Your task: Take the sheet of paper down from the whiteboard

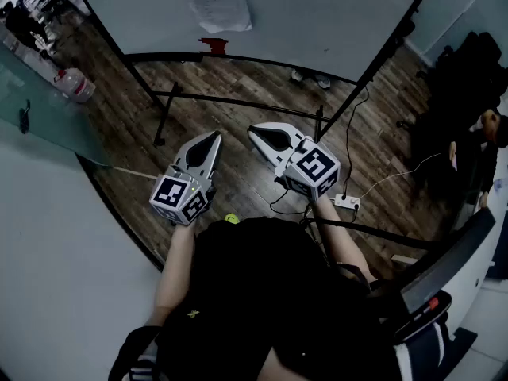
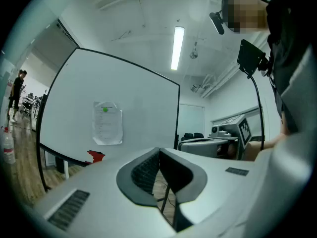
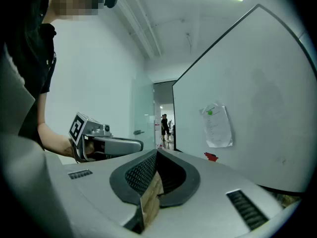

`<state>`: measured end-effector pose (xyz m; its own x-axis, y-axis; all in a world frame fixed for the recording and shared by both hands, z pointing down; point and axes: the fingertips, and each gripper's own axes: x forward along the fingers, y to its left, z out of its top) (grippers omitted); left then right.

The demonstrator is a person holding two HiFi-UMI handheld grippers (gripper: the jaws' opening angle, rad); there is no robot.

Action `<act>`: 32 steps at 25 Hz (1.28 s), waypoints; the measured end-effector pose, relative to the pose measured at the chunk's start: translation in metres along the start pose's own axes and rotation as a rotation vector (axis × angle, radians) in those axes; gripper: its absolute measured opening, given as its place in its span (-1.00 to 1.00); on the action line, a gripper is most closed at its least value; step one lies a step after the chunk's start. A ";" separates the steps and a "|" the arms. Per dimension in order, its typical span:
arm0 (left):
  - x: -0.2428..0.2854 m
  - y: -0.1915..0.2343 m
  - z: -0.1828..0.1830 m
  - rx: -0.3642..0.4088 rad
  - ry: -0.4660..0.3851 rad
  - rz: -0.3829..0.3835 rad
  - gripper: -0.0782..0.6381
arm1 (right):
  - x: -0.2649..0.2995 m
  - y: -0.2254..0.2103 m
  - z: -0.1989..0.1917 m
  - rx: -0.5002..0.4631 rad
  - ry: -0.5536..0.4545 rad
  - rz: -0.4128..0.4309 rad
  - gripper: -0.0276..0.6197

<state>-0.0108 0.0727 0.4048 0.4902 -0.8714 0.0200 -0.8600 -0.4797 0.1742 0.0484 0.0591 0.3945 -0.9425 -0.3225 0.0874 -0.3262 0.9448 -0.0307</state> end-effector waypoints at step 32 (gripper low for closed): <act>0.030 -0.016 -0.008 -0.007 0.015 0.048 -0.71 | -0.025 -0.034 -0.004 0.008 -0.018 0.025 -0.83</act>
<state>0.0182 0.0552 0.4103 0.4507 -0.8916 0.0431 -0.8814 -0.4368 0.1797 0.0830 0.0349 0.3975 -0.9516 -0.2996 0.0683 -0.3027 0.9522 -0.0407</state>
